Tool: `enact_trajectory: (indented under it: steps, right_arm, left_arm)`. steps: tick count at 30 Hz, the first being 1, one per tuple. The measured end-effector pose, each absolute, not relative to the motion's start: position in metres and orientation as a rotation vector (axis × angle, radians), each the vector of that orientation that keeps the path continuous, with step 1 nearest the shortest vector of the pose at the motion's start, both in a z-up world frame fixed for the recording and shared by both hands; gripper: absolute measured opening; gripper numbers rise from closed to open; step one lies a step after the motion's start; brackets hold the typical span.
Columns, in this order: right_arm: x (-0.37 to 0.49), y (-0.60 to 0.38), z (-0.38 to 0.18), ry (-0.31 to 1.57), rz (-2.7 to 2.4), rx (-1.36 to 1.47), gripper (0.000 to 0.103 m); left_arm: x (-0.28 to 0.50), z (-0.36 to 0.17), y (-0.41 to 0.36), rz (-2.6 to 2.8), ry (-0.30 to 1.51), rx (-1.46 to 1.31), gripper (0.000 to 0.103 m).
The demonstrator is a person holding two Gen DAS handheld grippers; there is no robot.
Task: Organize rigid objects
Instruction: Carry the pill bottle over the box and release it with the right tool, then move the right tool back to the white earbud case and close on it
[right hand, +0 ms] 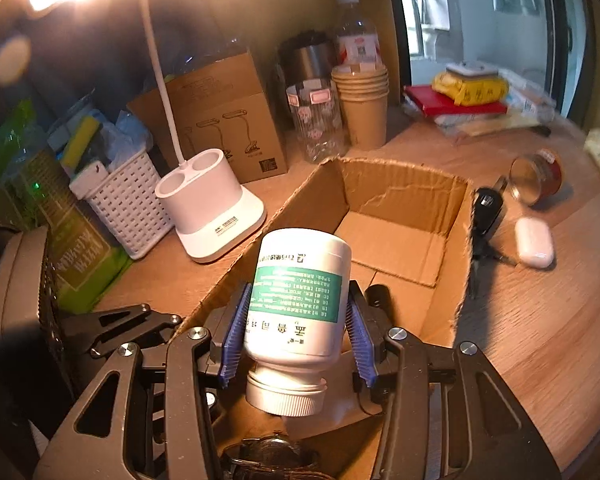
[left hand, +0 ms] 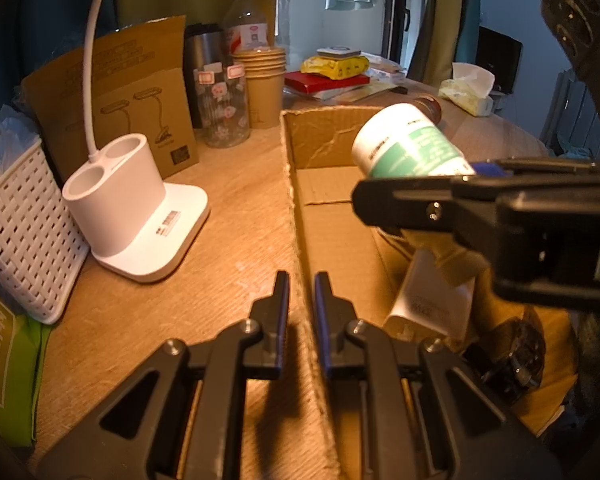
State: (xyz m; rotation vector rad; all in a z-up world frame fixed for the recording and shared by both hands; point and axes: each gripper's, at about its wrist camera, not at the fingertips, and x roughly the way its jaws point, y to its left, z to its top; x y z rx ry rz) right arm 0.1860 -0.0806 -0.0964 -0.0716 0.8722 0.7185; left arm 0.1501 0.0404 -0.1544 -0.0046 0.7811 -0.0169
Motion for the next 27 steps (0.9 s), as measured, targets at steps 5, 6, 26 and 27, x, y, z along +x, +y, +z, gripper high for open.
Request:
enact_trajectory:
  steps: [5, 6, 26, 27]
  right_arm:
    - [0.19, -0.085, -0.098, 0.908, 0.761, -0.016, 0.064]
    - [0.19, -0.086, -0.098, 0.907, 0.76, -0.014, 0.064]
    - [0.199, -0.133, -0.082, 0.807, 0.67, 0.02, 0.064]
    - [0.199, -0.136, -0.08, 0.795, 0.662, 0.016, 0.064]
  left_arm:
    - [0.151, -0.154, 0.041, -0.017, 0.781, -0.004, 0.015]
    - [0.151, -0.154, 0.041, -0.016, 0.781, -0.004, 0.015]
    - [0.153, -0.154, 0.042, -0.015, 0.784, -0.006, 0.015]
    - [0.153, -0.154, 0.042, -0.016, 0.783, -0.007, 0.015]
